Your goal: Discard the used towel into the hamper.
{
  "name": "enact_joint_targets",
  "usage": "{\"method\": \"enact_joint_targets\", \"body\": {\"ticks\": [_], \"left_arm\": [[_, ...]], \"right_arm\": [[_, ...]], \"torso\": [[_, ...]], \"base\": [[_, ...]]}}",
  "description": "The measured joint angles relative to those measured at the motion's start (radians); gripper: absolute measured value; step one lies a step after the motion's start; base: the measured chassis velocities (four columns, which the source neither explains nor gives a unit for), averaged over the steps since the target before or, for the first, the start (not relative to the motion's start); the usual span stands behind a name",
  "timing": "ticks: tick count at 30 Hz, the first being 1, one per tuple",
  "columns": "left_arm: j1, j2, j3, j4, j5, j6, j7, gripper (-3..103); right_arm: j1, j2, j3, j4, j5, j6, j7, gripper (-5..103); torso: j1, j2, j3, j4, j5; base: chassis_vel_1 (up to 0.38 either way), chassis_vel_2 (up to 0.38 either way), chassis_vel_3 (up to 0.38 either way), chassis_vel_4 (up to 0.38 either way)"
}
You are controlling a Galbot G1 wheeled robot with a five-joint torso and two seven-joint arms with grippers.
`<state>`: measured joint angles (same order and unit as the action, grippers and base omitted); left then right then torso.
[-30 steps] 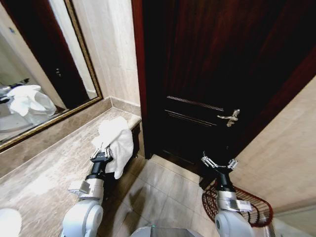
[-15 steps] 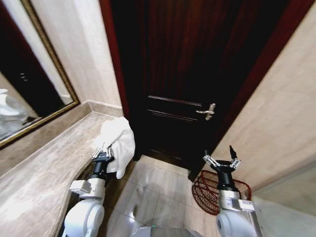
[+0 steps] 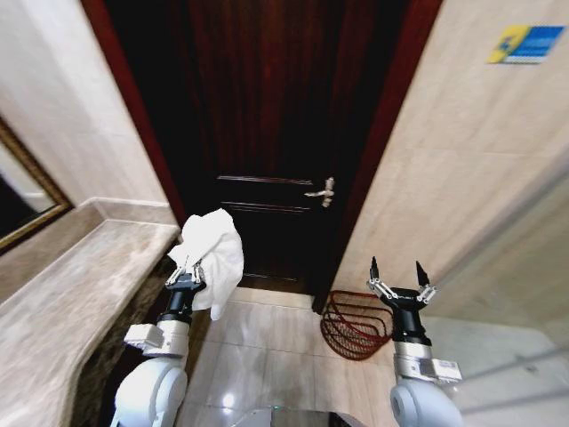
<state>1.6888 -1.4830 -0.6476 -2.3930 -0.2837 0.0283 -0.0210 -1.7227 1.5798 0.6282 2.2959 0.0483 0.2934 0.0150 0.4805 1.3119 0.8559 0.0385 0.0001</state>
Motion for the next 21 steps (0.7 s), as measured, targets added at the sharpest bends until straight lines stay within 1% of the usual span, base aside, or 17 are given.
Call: {"method": "enact_joint_targets", "body": {"ticks": [6, 11, 14, 21], "left_arm": [[-0.01, -0.004, -0.005, 0.0, -0.018, 0.003, 0.001, 4], [-0.012, -0.003, -0.005, 0.002, -0.02, 0.004, 0.003, 4], [-0.012, -0.009, -0.002, 0.007, -0.022, 0.004, 0.016, 4], [-0.015, -0.01, 0.001, 0.013, -0.028, 0.004, 0.019, 4]], "right_arm": [[-0.006, 0.003, 0.002, 0.007, -0.008, 0.0, 0.001, 100], [-0.006, 0.007, 0.001, 0.008, -0.017, -0.002, 0.018, 100], [-0.006, 0.007, 0.0, 0.008, -0.015, 0.007, 0.026, 100], [-0.006, 0.007, 0.002, 0.009, -0.012, 0.011, 0.028, 100]], "torso": [[0.0, 0.0, 0.0, 0.0001, -0.0001], [0.0, 0.0, 0.0, 0.0, 0.0], [0.0, 0.0, 0.0, 0.0, 0.0], [0.0, 0.0, 0.0, 0.0, -0.0001]], "base": [[-0.118, -0.131, -0.127, -0.12], [-0.125, -0.128, -0.113, -0.134], [-0.118, -0.12, -0.122, -0.124], [-0.119, -0.127, -0.131, -0.126]]}}
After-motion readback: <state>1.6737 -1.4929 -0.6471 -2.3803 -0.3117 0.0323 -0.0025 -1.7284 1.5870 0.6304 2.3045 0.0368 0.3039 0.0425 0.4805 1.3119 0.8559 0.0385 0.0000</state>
